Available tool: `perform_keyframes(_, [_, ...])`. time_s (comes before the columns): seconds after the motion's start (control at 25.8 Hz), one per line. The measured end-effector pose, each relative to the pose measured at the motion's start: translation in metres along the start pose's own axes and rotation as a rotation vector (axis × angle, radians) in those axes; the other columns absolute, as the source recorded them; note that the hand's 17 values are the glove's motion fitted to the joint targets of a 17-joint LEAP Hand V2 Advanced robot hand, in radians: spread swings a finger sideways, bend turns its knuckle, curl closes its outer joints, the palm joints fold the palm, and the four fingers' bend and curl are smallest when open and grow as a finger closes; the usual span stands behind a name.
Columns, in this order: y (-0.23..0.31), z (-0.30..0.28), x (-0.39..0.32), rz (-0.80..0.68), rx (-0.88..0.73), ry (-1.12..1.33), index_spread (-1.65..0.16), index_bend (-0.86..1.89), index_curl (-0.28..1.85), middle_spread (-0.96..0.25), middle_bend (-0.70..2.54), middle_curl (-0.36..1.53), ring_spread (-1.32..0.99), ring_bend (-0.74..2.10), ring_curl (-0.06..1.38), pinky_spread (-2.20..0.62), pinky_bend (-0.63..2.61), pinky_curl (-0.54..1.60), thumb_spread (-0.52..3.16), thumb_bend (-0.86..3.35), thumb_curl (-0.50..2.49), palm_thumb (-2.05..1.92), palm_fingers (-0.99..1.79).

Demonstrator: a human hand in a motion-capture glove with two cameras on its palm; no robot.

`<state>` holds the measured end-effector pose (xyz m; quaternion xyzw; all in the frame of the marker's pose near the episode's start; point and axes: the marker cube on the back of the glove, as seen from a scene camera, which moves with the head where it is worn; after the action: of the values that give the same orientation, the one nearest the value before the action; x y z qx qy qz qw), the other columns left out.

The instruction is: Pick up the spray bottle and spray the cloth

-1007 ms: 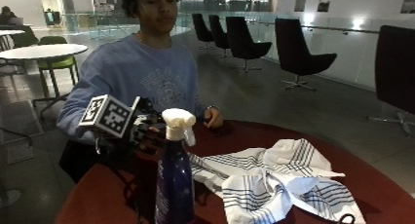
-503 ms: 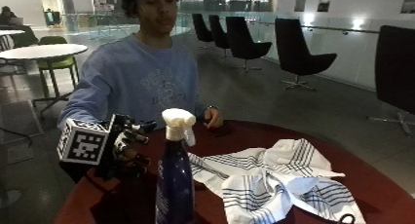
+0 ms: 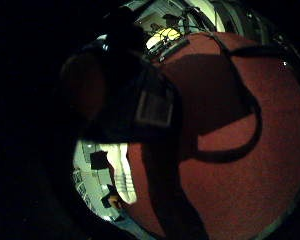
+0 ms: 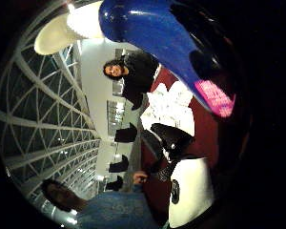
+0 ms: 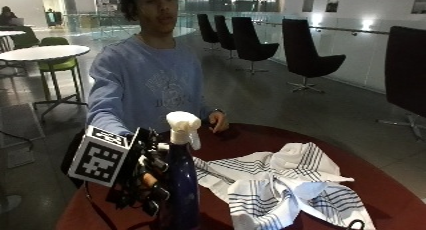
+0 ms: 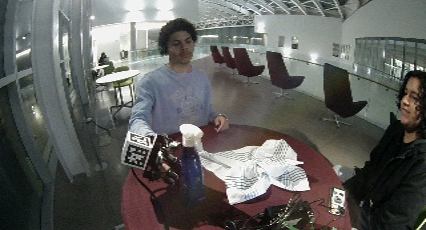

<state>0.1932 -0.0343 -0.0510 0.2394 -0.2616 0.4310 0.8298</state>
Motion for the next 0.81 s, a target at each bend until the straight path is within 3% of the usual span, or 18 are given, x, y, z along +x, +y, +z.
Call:
perform_keyframes(0.15, [-0.023,0.01,-0.007,-0.007,0.103,-0.028,-0.41,0.09,0.15,-0.01,0.3,0.36,0.11,0.35,0.29,0.27,0.6,0.38,0.95,-0.01,0.29,0.64,0.42])
perform_keyframes(0.31, [-0.035,0.013,-0.006,-0.059,0.191,-0.049,-0.36,0.25,0.22,-0.01,0.28,0.36,0.12,0.34,0.27,0.28,0.51,0.35,0.94,0.08,0.35,0.83,0.61])
perform_keyframes(0.46, [-0.038,0.013,-0.006,-0.107,0.2,-0.067,-0.33,0.2,0.24,-0.03,0.32,0.38,0.09,0.4,0.29,0.28,0.42,0.33,0.91,0.1,0.4,0.92,0.75])
perform_keyframes(0.62, [-0.035,0.009,-0.013,-0.093,0.07,-0.083,-0.31,0.17,0.27,-0.03,0.29,0.38,0.08,0.44,0.32,0.28,0.37,0.32,0.88,0.08,0.44,0.94,0.79])
perform_keyframes(0.81, [-0.015,0.001,-0.042,-0.117,-0.228,-0.035,-0.3,0.15,0.29,-0.04,0.24,0.37,0.06,0.47,0.34,0.29,0.36,0.33,0.83,0.05,0.47,0.96,0.83])
